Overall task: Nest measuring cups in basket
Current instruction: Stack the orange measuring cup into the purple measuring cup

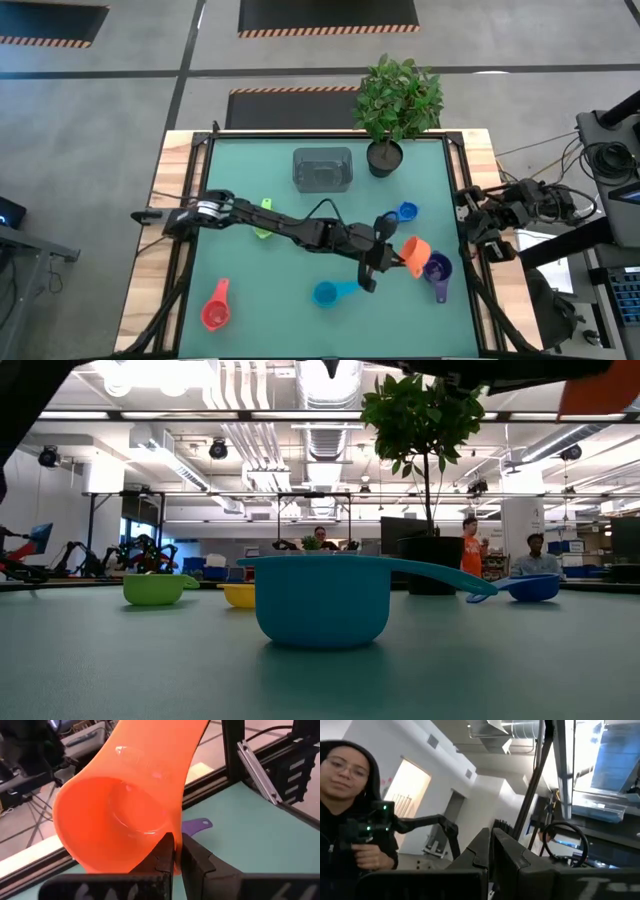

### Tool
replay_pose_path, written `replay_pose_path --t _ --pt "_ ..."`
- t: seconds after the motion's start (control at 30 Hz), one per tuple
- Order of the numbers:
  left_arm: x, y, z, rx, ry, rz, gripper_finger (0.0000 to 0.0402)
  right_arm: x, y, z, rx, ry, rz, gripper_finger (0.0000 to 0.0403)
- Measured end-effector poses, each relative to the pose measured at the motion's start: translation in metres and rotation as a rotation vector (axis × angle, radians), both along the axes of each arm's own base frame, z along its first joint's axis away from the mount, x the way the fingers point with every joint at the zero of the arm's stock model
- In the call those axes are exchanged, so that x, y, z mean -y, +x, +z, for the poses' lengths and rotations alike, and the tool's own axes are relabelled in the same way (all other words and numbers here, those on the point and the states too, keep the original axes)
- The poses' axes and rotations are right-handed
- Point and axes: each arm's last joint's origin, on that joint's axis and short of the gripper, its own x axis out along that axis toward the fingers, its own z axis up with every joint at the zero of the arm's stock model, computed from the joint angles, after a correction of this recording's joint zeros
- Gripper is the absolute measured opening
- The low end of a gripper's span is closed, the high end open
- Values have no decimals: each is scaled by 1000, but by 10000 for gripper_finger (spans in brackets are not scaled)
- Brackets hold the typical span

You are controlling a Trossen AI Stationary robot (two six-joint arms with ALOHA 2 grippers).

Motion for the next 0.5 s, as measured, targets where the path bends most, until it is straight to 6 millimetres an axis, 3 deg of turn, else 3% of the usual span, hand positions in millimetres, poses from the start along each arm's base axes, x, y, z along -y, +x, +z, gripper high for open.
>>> replay_pose_path --t 0.5 --pt "-8 31 -17 -88 50 -51 0 0 -1 1 3 9 33 9"
